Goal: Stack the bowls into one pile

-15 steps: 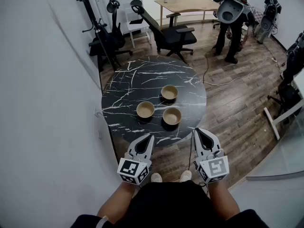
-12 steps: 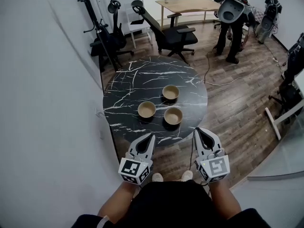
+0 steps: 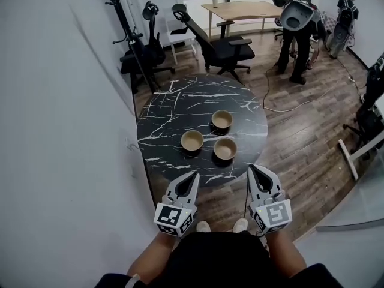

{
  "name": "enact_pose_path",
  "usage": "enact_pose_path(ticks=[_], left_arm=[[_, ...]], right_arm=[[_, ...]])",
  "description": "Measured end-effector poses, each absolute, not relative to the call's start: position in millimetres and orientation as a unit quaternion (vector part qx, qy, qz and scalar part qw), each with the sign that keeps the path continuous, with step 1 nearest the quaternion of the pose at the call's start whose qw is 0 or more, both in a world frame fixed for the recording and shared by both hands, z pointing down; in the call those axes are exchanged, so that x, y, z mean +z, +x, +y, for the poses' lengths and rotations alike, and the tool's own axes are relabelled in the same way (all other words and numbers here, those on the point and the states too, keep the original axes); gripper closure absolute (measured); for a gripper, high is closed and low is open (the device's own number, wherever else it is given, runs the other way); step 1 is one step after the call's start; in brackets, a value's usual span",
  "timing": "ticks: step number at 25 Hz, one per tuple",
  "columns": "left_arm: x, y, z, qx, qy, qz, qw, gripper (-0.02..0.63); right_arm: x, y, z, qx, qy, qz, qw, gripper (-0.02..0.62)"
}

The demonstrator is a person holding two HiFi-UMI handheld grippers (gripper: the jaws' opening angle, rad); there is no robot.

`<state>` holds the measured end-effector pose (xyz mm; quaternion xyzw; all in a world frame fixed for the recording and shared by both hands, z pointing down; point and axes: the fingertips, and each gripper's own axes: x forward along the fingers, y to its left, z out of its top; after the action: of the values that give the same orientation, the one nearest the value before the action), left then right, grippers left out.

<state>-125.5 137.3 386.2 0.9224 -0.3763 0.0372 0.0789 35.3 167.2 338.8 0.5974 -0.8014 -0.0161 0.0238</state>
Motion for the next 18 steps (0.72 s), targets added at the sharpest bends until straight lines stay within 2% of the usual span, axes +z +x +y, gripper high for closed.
enact_pose_path(ticks=[8, 18], left_arm=[[385, -145, 133, 0.037, 0.924, -0.374, 0.069, 0.595], [397, -156, 123, 0.038, 0.925, -0.372, 0.067, 0.595]], right_arm=[[346, 21, 160, -0.013, 0.612, -0.79, 0.034, 0.588], [346, 1, 155, -0.056, 0.611, -0.786, 0.078, 0.588]])
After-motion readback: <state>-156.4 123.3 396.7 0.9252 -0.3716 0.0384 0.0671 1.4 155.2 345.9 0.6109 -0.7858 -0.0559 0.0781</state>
